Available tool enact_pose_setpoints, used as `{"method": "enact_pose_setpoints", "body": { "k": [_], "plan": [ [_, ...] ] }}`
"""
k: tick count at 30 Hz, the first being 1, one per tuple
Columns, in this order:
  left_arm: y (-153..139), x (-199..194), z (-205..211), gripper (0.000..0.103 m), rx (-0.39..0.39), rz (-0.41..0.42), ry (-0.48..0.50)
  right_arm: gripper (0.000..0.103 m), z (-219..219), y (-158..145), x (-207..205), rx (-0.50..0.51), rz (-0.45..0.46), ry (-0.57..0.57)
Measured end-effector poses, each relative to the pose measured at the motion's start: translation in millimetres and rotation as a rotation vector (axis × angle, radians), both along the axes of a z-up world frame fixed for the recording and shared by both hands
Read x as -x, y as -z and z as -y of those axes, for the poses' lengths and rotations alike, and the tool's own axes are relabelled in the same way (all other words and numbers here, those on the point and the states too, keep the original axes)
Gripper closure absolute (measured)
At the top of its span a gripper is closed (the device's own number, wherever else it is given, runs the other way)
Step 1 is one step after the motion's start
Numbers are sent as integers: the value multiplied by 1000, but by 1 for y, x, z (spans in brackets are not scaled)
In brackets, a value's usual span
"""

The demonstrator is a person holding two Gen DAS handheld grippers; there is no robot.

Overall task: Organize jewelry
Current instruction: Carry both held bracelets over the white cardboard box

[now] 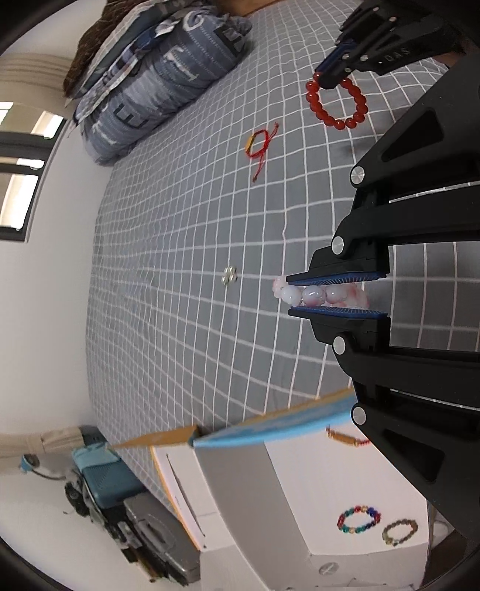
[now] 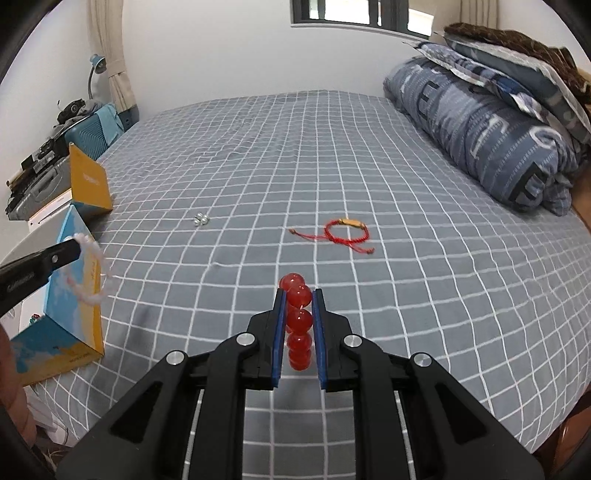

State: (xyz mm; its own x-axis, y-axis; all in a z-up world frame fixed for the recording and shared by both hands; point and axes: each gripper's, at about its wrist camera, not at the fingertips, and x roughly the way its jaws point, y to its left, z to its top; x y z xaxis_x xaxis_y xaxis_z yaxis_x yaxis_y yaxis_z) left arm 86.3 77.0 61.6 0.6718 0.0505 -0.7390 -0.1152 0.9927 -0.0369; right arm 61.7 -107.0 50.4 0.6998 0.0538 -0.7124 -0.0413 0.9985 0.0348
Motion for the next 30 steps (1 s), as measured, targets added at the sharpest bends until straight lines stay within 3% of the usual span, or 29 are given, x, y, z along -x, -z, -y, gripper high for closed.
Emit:
{"method": "enact_pose_setpoints", "body": {
  "k": [15, 30],
  "plan": [
    [-52, 25, -65, 93, 53, 52, -66, 90, -64, -44, -24, 5, 12, -92],
    [-45, 59, -164, 92, 62, 25, -189, 90, -176, -65, -28, 9, 39, -228]
  ]
}}
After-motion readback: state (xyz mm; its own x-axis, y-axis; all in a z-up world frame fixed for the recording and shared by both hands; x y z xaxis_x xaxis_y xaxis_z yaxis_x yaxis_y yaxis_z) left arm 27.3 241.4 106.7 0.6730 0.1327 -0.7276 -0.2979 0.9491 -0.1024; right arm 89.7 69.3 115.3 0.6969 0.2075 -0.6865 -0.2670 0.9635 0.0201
